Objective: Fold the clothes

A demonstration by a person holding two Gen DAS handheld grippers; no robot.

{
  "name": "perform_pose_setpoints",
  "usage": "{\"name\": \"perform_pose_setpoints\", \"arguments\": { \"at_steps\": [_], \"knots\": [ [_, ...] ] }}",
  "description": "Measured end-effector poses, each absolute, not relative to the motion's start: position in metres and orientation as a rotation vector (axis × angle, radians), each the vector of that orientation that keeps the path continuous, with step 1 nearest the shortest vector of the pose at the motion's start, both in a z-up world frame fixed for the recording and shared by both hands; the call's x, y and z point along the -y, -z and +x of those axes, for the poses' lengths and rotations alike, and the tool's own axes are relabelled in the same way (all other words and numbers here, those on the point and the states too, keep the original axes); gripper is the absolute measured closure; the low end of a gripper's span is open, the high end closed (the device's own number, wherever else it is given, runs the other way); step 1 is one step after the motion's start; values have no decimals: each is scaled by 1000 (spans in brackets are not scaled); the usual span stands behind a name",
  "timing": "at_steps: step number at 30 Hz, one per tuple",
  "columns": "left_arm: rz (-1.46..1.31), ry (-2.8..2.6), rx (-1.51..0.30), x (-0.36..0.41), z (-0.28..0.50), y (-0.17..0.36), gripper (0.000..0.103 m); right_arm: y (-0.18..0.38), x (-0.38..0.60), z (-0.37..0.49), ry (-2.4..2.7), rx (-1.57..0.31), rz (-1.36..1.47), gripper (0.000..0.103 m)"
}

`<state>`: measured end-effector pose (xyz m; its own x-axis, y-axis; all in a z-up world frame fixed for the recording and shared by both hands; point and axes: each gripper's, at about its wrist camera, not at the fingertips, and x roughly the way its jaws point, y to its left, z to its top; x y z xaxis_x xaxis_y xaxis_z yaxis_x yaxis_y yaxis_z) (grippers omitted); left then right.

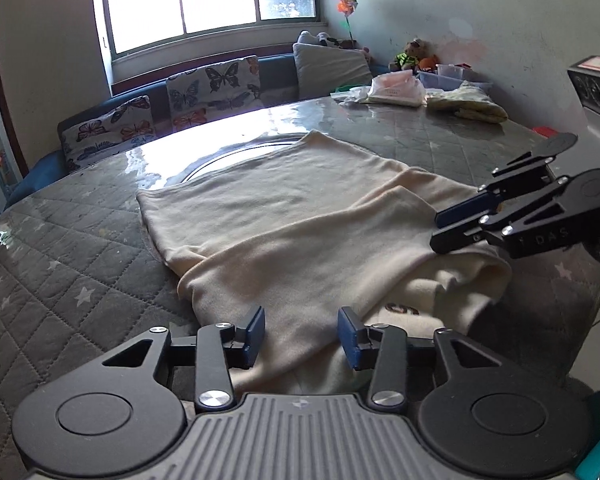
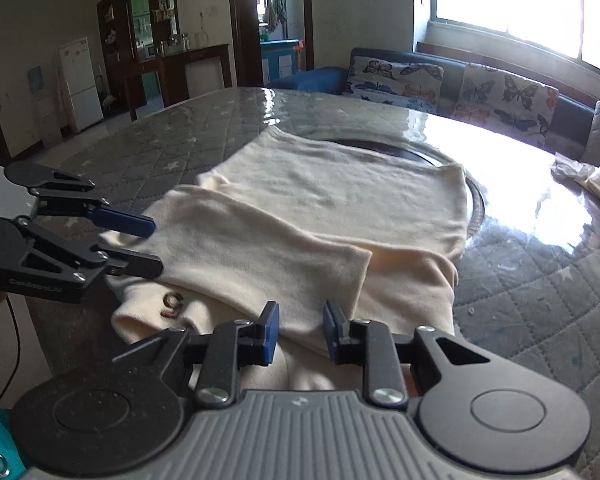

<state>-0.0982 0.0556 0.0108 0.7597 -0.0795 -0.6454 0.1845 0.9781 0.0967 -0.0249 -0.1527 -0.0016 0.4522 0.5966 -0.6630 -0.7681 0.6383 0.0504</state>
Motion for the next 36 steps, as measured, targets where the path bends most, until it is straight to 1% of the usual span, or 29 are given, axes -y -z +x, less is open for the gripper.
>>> {"name": "perform_pose_setpoints", "arguments": {
  "at_steps": [11, 13, 14, 15, 19, 23, 25, 26, 28, 29, 36],
  "knots": [
    [252, 228, -677, -47, -131, -20, 58, -16, 174, -38, -841, -679, -317, 75],
    [291, 247, -679, -41, -134, -16, 57, -17, 179, -43, -842, -681, -341, 73],
    [307, 254, -682, -37, -135, -14, 57, -18, 181, -45, -843, -682, -353, 68],
    [321, 264, -684, -33, -135, -11, 57, -18, 182, -47, -844, -682, -362, 67],
    [362, 293, -667, -19, -131, -5, 57, -15, 186, -56, -855, -688, -402, 66],
    [377, 293, -651, -13, -125, -2, 58, -12, 188, -62, -865, -686, -426, 61],
    [374, 292, -642, -12, -123, -1, 68, -11, 188, -66, -879, -678, -449, 57],
    [366, 292, -640, -13, -122, -1, 77, -10, 189, -67, -886, -673, -462, 55],
    [343, 282, -631, -16, -121, -4, 80, -8, 189, -71, -899, -660, -493, 53],
    [332, 274, -628, -17, -119, -5, 84, -7, 189, -73, -906, -651, -506, 49],
    [260, 257, -615, -27, -101, -17, 85, 0, 177, -76, -933, -561, -569, 48]
  ]
}}
